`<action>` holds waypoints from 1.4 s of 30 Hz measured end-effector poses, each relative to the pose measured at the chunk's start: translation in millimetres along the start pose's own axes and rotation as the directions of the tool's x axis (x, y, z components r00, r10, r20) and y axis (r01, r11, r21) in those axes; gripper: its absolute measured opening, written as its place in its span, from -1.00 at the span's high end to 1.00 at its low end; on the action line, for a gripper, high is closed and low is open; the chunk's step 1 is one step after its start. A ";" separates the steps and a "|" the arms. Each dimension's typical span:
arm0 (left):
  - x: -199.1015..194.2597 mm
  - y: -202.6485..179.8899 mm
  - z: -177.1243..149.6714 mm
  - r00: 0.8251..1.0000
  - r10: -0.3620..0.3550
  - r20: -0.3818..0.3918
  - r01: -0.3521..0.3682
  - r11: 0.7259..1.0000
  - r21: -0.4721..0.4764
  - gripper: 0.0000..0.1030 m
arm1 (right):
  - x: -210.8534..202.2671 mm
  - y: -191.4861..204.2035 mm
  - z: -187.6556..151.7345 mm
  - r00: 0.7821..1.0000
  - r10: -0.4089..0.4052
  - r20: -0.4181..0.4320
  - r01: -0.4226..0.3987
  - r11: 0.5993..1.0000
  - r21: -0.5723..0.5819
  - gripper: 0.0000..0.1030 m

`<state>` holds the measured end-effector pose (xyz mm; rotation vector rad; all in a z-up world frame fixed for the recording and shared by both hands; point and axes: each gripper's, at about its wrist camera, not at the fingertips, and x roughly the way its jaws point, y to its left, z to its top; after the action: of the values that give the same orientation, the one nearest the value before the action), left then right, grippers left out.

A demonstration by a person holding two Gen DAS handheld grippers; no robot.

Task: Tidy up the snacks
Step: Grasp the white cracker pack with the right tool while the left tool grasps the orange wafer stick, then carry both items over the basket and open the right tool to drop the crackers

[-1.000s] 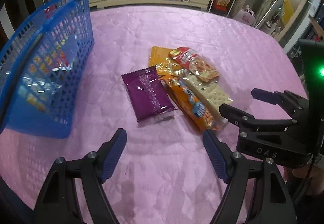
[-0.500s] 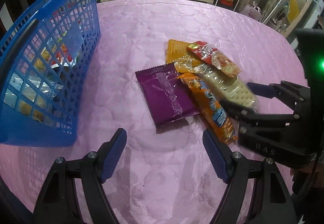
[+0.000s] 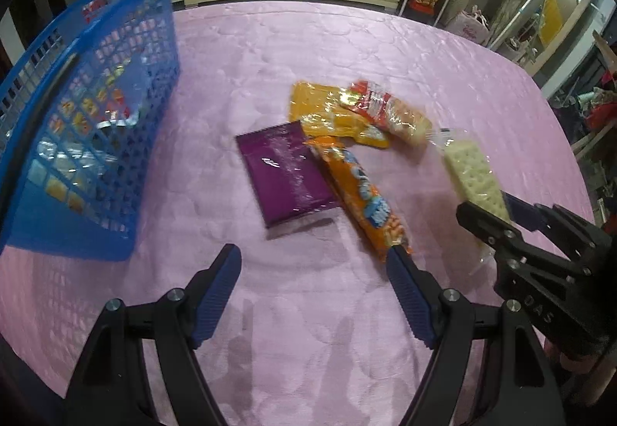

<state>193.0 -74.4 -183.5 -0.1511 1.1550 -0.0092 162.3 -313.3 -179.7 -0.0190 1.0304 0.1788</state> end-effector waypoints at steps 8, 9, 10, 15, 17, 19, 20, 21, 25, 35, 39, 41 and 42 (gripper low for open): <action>21.9 -19.4 4.4 0.999 0.006 -0.034 -0.007 1.000 -0.009 -0.47 | -3.3 -13.8 -3.8 1.000 -0.023 0.014 0.023 1.000 -0.005 0.09; 24.6 -19.9 6.0 0.999 0.005 -0.037 -0.005 1.000 -0.015 -0.47 | -3.1 -15.8 -3.9 1.000 -0.023 0.015 0.023 1.000 -0.001 0.09; 26.2 -21.2 7.0 0.999 0.005 -0.039 -0.006 1.000 -0.021 -0.47 | -2.2 -18.5 -5.2 1.000 -0.021 0.016 0.021 1.000 0.002 0.09; 38.8 -25.9 15.6 0.998 -0.013 -0.066 0.009 0.999 -0.054 -0.41 | 6.6 -24.9 -9.4 1.000 -0.012 0.000 0.012 1.000 0.018 0.08; 38.5 -32.4 19.3 0.998 0.033 -0.056 -0.034 0.999 -0.014 -0.21 | 6.7 -26.2 -10.8 1.000 -0.007 0.000 0.007 1.000 0.024 0.08; 36.2 -39.3 19.6 0.997 0.049 -0.052 -0.048 0.998 0.027 0.10 | 5.5 -26.4 -11.7 1.000 -0.004 0.003 0.004 1.000 0.027 0.08; 34.1 -42.5 19.9 0.998 0.031 -0.056 -0.029 0.999 0.045 0.37 | 5.3 -26.1 -11.8 1.000 -0.002 0.002 0.002 1.000 0.029 0.08; 33.3 -44.8 20.2 0.998 0.025 -0.060 -0.021 0.998 0.059 0.45 | 4.8 -25.8 -11.8 1.000 0.003 0.001 -0.003 0.999 0.033 0.08; 28.2 -52.2 13.8 0.997 0.028 -0.071 -0.021 0.994 0.103 0.57 | -0.2 -21.5 -13.3 1.000 0.010 -0.001 -0.010 0.999 0.041 0.08; -37.2 -56.2 -11.6 0.999 -0.032 -0.002 0.032 0.988 0.153 0.57 | -47.4 8.1 -13.1 1.000 -0.001 0.023 0.000 0.999 0.038 0.08; -67.5 -41.2 -21.1 0.998 -0.054 0.037 0.048 0.989 0.138 0.57 | -72.1 29.5 -8.6 0.999 -0.006 0.045 0.005 1.000 0.017 0.08; -83.6 -30.8 -21.9 0.996 -0.059 0.064 0.050 0.990 0.132 0.57 | -82.6 40.6 -5.1 0.998 -0.008 0.057 0.008 1.000 0.002 0.08; -89.7 -25.8 -21.6 0.995 -0.062 0.073 0.052 0.990 0.128 0.57 | -89.4 47.6 -3.1 0.998 -0.004 0.066 0.004 1.000 -0.005 0.08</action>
<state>138.9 -94.7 -107.2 -0.0720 1.0696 -0.1258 107.4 -279.1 -101.7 -0.0195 0.9639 0.1770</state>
